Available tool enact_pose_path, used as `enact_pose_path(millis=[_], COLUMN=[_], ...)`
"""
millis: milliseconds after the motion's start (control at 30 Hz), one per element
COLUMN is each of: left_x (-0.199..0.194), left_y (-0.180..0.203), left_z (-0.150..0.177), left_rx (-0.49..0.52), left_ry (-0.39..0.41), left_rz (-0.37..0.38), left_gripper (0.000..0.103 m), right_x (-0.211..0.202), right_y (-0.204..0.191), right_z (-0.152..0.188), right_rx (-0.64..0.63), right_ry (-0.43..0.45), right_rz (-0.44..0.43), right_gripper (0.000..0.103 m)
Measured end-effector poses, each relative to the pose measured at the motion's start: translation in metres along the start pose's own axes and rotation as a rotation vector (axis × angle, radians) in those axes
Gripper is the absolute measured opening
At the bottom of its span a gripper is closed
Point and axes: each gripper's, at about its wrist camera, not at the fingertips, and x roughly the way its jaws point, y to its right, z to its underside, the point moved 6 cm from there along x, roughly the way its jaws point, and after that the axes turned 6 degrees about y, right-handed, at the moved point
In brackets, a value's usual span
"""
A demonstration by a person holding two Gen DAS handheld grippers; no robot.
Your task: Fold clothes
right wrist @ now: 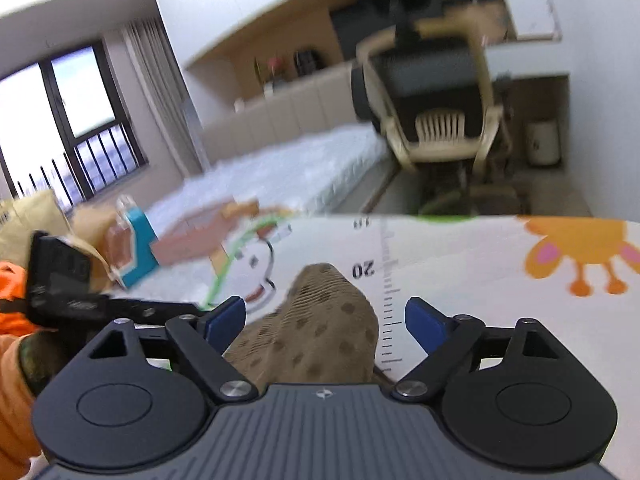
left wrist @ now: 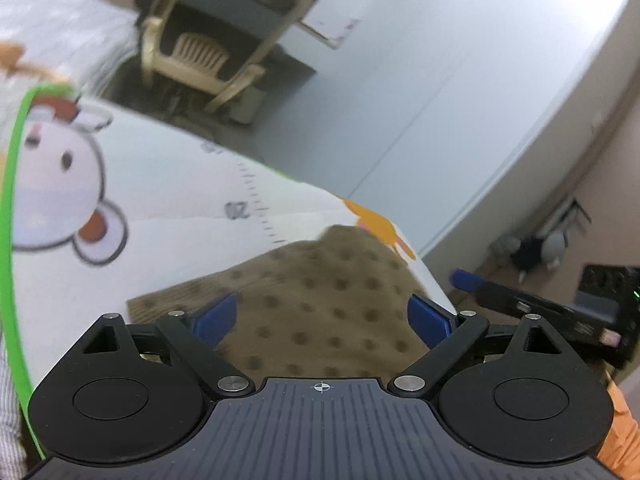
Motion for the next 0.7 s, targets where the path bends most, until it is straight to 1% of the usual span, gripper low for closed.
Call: enact_pose_path(millis=[67,133,167,200,233,267,300,333,367,433,500,533,600,667,700], left_x=[-0.004,-0.004,-0.008,-0.010,-0.010,-0.011,-0.012,-0.013,-0.013,-0.014,-0.016,-0.018,-0.023,-0.023,-0.021], left_y=[-0.014,-0.028,-0.031,-0.035,-0.037,-0.039,-0.041,-0.041,-0.041,-0.035,-0.025,-0.019,0.000,0.019,0.029], left_z=[-0.001,-0.004,-0.007,-0.009,-0.010,-0.011,-0.012,-0.012,-0.012,-0.014,-0.016,-0.017,-0.019,-0.018,-0.015], left_rx=[-0.024,-0.028,-0.028,-0.029,-0.033,-0.040,-0.048,-0.053,-0.055,-0.048,-0.034,-0.024,0.015,0.068,0.095], left_ry=[0.005,0.012,0.017,0.023,0.030,0.037,0.044,0.049,0.053,0.061,0.074,0.081,0.089,0.077,0.059], left_rz=[0.012,0.030,0.039,0.052,0.065,0.080,0.097,0.113,0.129,0.165,0.204,0.226,0.269,0.287,0.288], left_gripper=[0.096,0.096,0.097,0.097,0.097,0.097,0.097,0.098,0.098,0.098,0.098,0.098,0.099,0.100,0.100], right_x=[0.033,0.062,0.073,0.076,0.078,0.080,0.073,0.061,0.048,0.021,-0.018,-0.036,-0.072,-0.095,-0.102], right_y=[0.006,0.011,0.014,0.013,0.012,0.012,0.008,0.002,-0.005,-0.021,-0.038,-0.042,-0.048,-0.039,-0.028], right_z=[-0.003,0.002,0.005,0.009,0.013,0.017,0.020,0.020,0.019,0.017,0.019,0.024,0.035,0.054,0.066], right_rx=[0.024,0.062,0.077,0.087,0.095,0.104,0.089,0.066,0.043,0.001,-0.037,-0.035,-0.026,0.037,0.079], right_ry=[-0.086,-0.190,-0.231,-0.252,-0.270,-0.288,-0.273,-0.250,-0.226,-0.174,-0.111,-0.085,-0.033,-0.012,-0.017], right_rz=[-0.015,-0.052,-0.064,-0.085,-0.107,-0.128,-0.134,-0.142,-0.151,-0.173,-0.196,-0.190,-0.175,-0.131,-0.098], right_gripper=[0.088,0.088,0.081,0.071,0.051,0.045,0.042,0.034,0.031,0.029,0.029,0.029,0.029,0.029,0.029])
